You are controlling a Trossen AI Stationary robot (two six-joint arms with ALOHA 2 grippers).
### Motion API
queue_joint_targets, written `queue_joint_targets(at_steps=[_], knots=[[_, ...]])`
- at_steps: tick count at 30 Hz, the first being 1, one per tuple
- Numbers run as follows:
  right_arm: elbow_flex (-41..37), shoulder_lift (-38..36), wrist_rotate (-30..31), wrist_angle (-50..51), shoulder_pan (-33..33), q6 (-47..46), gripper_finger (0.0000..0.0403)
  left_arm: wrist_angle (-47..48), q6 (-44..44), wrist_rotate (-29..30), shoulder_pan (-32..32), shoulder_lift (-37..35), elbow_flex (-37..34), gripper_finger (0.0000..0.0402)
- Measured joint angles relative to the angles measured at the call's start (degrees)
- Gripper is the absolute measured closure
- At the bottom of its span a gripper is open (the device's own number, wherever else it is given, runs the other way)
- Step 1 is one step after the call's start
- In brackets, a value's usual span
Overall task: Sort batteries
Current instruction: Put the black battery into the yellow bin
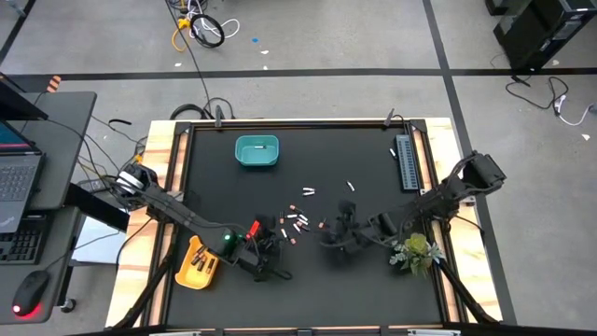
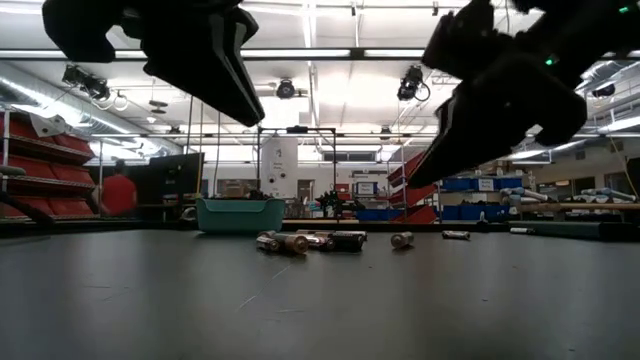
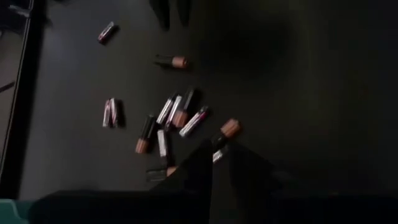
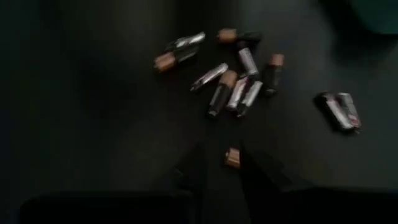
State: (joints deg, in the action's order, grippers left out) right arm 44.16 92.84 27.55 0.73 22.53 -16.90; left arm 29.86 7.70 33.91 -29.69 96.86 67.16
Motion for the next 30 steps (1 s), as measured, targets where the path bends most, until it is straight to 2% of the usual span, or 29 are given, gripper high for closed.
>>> queue_joint_targets(at_steps=[3, 6, 9, 13, 18, 23, 25, 30], knots=[[0.0, 0.0, -5.6, 0.5, -2.7, 4.1, 0.029, -1.8, -0.2, -0.1, 0.1, 0.0, -0.6, 0.0338], [0.0, 0.0, -8.0, 2.0, -4.8, 6.6, 0.0256, -11.5, -2.9, -1.3, 1.2, -0.8, -5.5, 0.0338], [0.0, -0.6, -8.1, 5.5, -6.2, 7.9, 0.0236, -22.6, -5.4, -6.8, 3.6, -2.1, -11.4, 0.0338], [0.0, -3.9, -8.8, 12.4, -8.6, 8.1, 0.0235, -27.7, -7.1, -8.0, 7.6, -6.0, -17.2, 0.0338], [0.0, -7.9, -14.4, 14.4, -12.4, 10.5, 0.0242, -33.6, -9.1, -9.1, 12.6, -13.5, -23.2, 0.0338], [0.0, -7.5, -19.2, 10.1, -13.3, 12.0, 0.0241, -49.9, -8.9, -15.0, 15.2, -20.1, -32.6, 0.0338], [0.2, -5.7, -19.3, 8.4, -12.8, 11.7, 0.0241, -57.1, -7.8, -16.8, 15.5, -21.7, -37.0, 0.0338], [3.0, -2.6, -17.8, 8.4, -11.2, 15.5, 0.0242, -70.6, -3.7, -16.2, 15.5, -23.3, -45.1, 0.0337]])
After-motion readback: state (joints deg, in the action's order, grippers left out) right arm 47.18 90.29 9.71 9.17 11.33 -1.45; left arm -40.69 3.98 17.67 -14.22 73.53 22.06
